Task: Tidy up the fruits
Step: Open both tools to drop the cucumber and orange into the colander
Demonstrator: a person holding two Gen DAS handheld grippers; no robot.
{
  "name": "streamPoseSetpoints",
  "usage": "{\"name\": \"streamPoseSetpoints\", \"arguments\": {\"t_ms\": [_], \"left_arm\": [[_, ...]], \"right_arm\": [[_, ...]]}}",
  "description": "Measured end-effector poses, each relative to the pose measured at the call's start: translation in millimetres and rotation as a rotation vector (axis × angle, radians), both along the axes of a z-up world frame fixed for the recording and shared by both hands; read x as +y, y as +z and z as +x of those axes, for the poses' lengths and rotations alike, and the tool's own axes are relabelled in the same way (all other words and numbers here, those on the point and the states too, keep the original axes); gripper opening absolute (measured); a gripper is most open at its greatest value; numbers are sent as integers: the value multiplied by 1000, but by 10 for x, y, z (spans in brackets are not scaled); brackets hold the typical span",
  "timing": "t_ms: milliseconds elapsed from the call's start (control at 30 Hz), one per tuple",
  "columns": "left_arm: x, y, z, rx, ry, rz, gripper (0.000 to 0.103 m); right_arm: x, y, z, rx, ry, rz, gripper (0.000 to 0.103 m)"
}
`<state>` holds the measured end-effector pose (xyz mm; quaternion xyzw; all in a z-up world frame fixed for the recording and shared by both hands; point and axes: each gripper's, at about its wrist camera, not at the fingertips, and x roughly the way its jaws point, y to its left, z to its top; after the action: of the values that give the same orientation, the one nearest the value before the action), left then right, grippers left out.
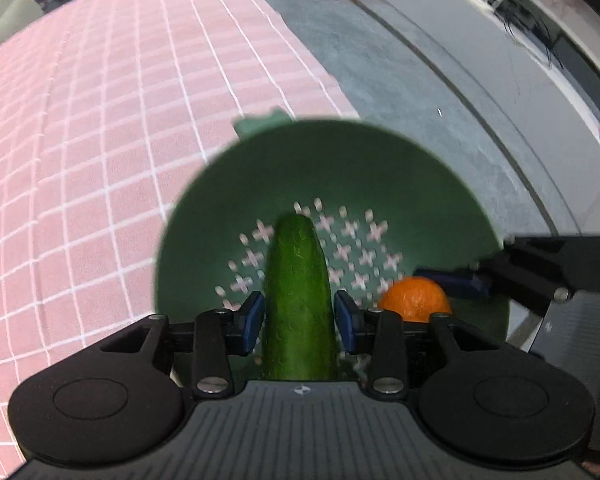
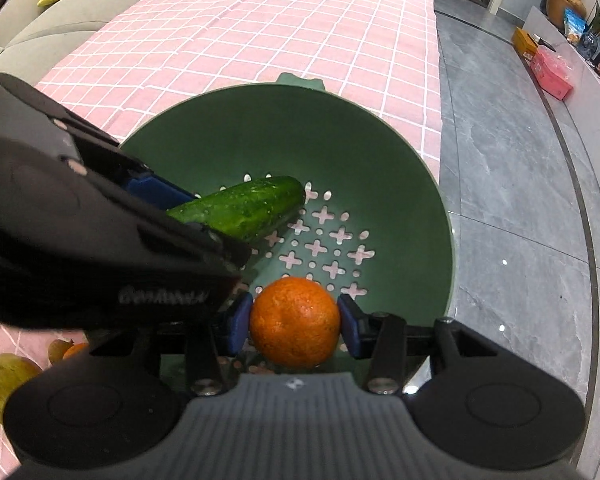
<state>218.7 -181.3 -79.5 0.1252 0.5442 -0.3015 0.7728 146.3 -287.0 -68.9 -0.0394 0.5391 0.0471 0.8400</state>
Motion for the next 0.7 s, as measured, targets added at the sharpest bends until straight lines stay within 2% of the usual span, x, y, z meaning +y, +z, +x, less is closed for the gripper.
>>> {"name": "streamPoseSetpoints", "arguments": {"t_ms": [67,100,267,467,700], "left_arm": [[24,99,-1,-6,5,-31,60],[41,154,-1,-10,11,-40,64],[222,453,-77,-57,56,-61,64],[734,725,-338,-91,182,-122,66],[1335,766,-785,-88,329,-159,66]], "right_arm": [[-5,53,-22,-8,-8,14,55],[-13,78,-27,-12,-15,25,55],[-120,262,-91,-41,-57,66,56],[-165,453,-220,-71,-96,124,56],[-152,679,-518,-118,-125,229,55]]}}
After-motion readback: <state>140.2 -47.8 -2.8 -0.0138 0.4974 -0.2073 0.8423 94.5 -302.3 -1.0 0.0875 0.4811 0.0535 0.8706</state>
